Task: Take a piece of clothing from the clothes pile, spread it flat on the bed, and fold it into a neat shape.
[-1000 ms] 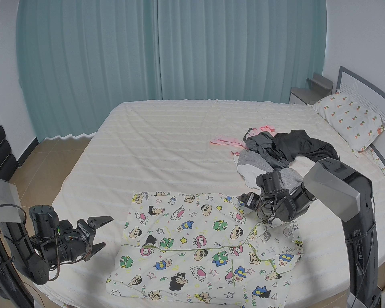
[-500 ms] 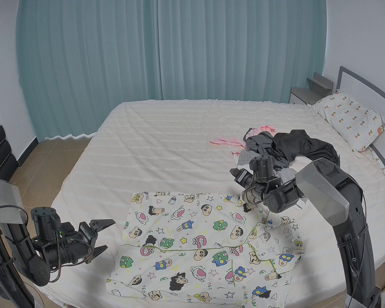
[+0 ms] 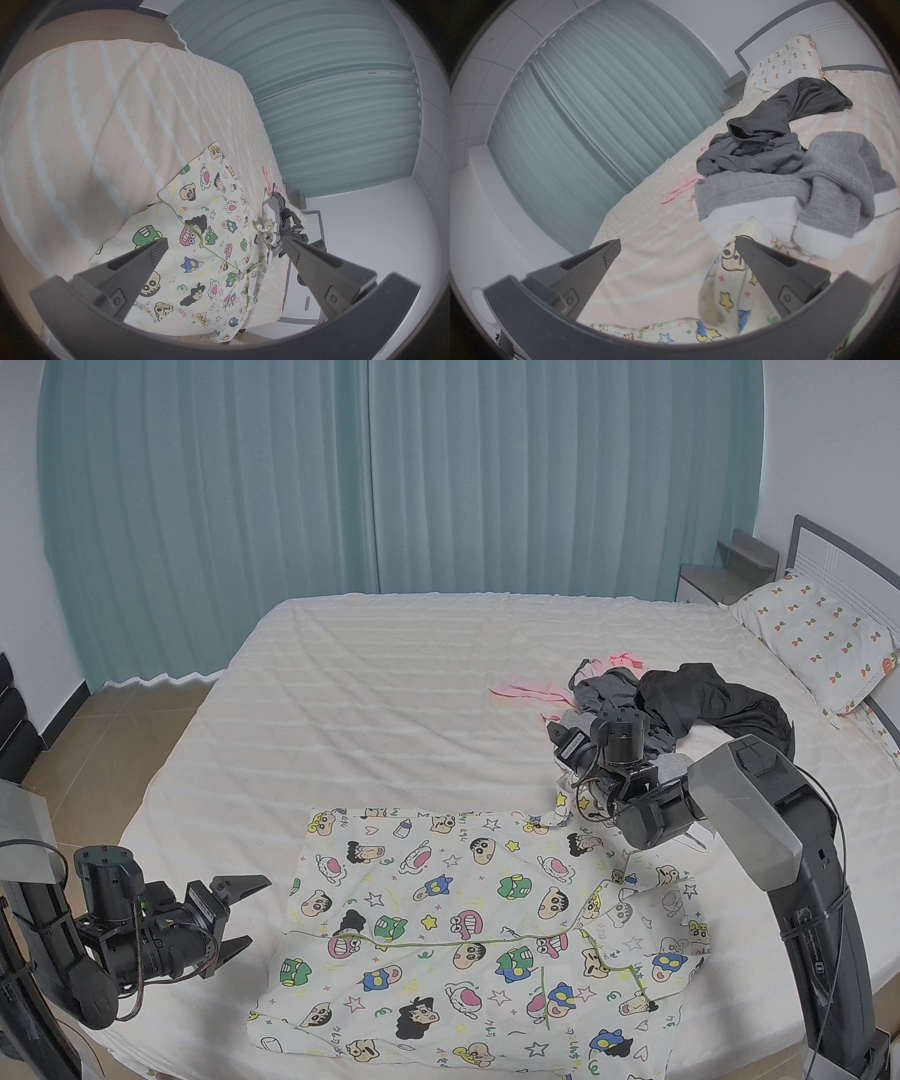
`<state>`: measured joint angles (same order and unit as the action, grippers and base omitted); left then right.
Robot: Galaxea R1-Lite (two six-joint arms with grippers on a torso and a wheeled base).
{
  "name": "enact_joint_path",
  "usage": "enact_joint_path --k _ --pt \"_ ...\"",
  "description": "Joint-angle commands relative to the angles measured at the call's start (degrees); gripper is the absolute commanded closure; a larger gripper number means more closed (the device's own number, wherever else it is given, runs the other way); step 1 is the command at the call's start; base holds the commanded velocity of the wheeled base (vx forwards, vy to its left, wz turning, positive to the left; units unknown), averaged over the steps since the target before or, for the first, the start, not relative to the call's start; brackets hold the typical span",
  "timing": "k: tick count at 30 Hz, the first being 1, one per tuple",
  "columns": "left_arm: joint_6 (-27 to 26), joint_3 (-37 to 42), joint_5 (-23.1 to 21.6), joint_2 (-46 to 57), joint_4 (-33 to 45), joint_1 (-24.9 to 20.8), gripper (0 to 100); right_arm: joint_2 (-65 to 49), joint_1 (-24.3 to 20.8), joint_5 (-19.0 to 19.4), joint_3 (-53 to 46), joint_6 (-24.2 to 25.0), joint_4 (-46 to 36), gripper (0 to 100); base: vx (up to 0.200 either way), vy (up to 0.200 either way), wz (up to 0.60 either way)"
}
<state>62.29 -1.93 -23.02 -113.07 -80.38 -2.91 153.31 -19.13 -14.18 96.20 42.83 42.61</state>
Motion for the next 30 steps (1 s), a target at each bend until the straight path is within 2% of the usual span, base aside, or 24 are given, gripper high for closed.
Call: enact_joint_path --k 1,6,13,22,30 --pt "0.0 0.0 0.0 -0.2 0.0 0.0 0 -6.0 0.1 2.2 -8.7 -0.7 0.0 0 0.000 0.000 0.00" --pt "0.0 0.0 0.0 -0.2 0.0 0.0 0 -8.4 -1.7 6.9 -16.1 -0.8 -0.7 0 0.000 0.000 0.00" --pt "0.0 0.0 0.0 -0.3 0.0 0.0 0 -5.8 -3.3 7.5 -15.5 -0.9 -6.2 0 0.000 0.000 0.00" --pt "0.0 0.0 0.0 -1.0 0.0 0.0 0 2.4 -5.4 6.6 -2.3 -2.3 -11.5 0 0.000 0.000 0.00" --pt "0.0 0.2 0.0 -1.1 0.0 -0.1 0 9.9 -5.6 1.7 14.5 -2.1 -11.1 0 0.000 0.000 0.00"
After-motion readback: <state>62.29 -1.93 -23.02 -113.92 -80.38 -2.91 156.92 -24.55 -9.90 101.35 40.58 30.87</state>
